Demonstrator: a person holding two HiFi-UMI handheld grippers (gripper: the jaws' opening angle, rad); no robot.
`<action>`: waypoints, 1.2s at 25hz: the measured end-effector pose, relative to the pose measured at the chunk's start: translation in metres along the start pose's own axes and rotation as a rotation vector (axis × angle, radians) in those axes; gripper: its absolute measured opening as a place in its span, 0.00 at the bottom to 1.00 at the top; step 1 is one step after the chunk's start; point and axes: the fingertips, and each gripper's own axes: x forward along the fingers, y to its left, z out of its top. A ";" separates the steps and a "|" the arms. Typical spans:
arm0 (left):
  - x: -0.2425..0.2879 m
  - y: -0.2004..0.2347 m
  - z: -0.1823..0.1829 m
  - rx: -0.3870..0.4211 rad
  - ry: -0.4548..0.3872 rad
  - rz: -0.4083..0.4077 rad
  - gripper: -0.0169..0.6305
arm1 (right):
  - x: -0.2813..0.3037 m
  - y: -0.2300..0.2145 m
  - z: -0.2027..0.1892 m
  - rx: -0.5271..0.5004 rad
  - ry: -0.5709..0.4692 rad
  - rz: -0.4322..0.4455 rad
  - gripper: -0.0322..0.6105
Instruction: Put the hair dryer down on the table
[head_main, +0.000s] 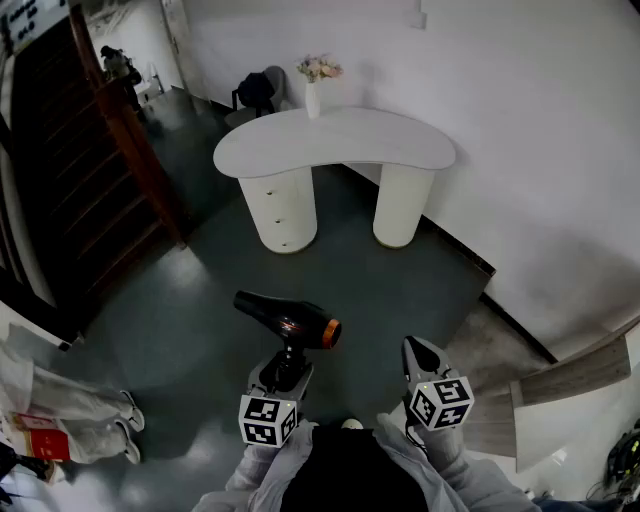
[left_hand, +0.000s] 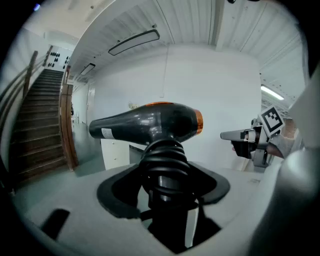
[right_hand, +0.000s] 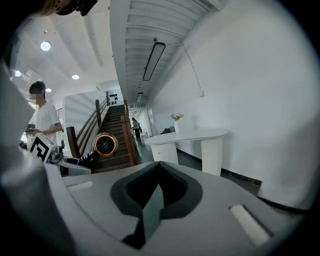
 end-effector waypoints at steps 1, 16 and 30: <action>-0.001 -0.002 -0.003 -0.004 0.002 0.004 0.48 | -0.002 -0.002 -0.003 0.004 0.003 0.001 0.07; 0.014 -0.007 -0.015 -0.028 0.039 0.044 0.48 | 0.007 -0.029 -0.024 0.073 0.038 -0.008 0.07; 0.114 0.061 0.067 -0.020 -0.013 0.056 0.48 | 0.137 -0.059 0.050 0.014 0.021 0.042 0.07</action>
